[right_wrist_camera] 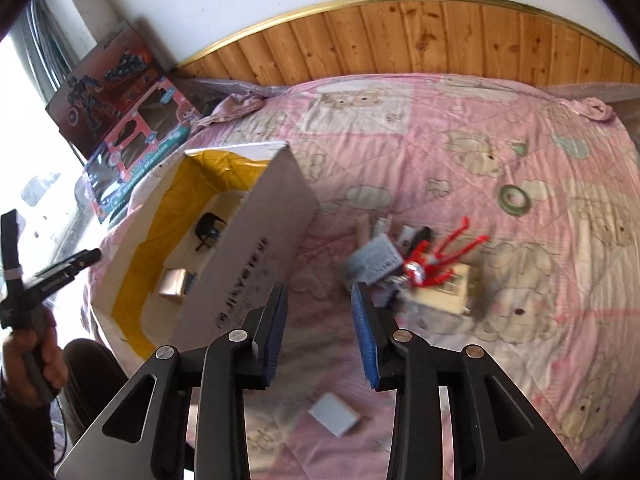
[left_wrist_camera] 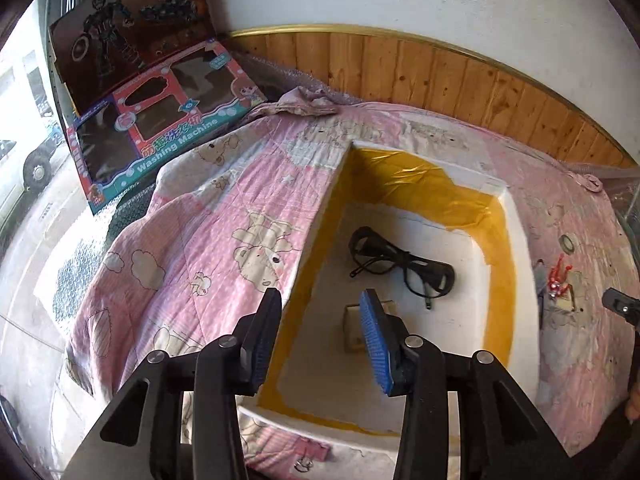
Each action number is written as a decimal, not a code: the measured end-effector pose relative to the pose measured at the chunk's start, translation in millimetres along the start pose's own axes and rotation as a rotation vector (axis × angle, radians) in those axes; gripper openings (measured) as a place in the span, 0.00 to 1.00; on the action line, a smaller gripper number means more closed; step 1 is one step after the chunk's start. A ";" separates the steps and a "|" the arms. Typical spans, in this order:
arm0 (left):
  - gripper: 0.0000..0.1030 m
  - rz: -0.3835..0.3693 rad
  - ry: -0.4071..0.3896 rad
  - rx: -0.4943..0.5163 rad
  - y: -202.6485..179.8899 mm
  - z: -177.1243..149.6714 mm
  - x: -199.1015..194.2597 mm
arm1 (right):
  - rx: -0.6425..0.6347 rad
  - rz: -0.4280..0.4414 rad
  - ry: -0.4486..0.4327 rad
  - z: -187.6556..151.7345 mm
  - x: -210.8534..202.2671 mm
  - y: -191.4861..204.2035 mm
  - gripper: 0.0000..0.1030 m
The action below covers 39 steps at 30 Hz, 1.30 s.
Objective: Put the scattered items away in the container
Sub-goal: 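Move the left tool to the white charger while the right tool approaches the beige tissue pack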
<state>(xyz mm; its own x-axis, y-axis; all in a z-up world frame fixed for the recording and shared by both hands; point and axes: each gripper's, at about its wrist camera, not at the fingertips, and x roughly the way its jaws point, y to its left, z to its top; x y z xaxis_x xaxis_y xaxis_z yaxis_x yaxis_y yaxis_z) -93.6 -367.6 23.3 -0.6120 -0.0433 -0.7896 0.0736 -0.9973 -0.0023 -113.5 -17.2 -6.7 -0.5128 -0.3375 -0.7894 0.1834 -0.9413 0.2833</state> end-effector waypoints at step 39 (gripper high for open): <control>0.65 -0.260 0.318 0.084 -219.4 -119.6 107.6 | -0.542 -0.141 0.188 -4.5 120.0 -57.8 0.61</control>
<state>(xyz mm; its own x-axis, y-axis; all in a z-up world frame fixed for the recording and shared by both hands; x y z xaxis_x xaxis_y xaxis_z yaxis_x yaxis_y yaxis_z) -81.4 -146.3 -134.5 -0.3271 0.2182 -0.9194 -0.1243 -0.9744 -0.1871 -181.8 -3.3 -120.3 -0.4146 -0.1569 -0.8964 0.5520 -0.8265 -0.1106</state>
